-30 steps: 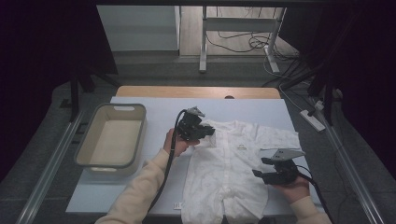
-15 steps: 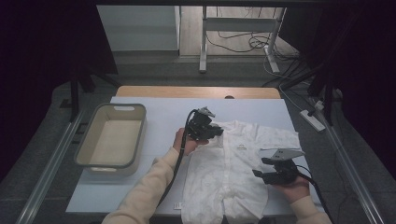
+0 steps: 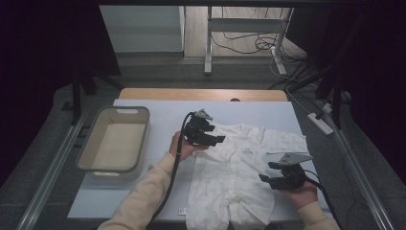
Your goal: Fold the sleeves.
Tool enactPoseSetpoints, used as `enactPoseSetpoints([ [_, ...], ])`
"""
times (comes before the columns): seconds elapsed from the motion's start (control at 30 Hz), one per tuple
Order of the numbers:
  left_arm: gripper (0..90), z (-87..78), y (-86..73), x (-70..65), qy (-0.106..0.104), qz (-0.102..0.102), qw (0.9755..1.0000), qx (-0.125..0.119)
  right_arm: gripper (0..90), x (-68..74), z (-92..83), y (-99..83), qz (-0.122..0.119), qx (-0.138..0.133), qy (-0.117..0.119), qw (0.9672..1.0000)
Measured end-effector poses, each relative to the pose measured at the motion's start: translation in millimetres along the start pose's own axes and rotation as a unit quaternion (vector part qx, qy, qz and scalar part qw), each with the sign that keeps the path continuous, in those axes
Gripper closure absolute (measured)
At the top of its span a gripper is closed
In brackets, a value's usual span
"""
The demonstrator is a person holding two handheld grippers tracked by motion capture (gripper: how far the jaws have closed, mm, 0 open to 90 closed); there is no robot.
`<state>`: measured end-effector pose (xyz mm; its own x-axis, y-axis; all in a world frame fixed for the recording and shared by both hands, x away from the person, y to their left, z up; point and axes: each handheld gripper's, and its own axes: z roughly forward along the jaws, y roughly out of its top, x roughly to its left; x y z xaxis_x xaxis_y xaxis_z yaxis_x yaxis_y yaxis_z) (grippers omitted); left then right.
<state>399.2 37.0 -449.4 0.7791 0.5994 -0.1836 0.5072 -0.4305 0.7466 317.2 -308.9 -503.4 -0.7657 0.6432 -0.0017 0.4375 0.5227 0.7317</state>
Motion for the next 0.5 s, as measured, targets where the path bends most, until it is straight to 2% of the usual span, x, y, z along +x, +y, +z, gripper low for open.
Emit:
enactPoseSetpoints([
  [0.2,32.8,-13.3,-14.0,1.2,0.012,-0.008,0.9999,0.001,35.0,1.2,0.2,0.5,-0.003,-0.001,-0.003,1.0000],
  [0.3,30.8,-19.0,-21.7,1.6,0.022,-0.003,0.9998,0.003,35.0,2.8,-0.4,1.6,-0.004,-0.004,-0.004,1.0000],
  [0.4,29.2,-24.4,-30.8,3.0,0.025,-0.011,0.9996,0.002,35.0,4.5,0.1,2.6,-0.006,-0.007,-0.004,1.0000],
  [0.5,26.8,-27.3,-40.3,2.4,0.034,-0.012,0.9992,0.018,34.9,6.8,0.5,4.0,-0.007,-0.008,-0.005,0.9999],
])
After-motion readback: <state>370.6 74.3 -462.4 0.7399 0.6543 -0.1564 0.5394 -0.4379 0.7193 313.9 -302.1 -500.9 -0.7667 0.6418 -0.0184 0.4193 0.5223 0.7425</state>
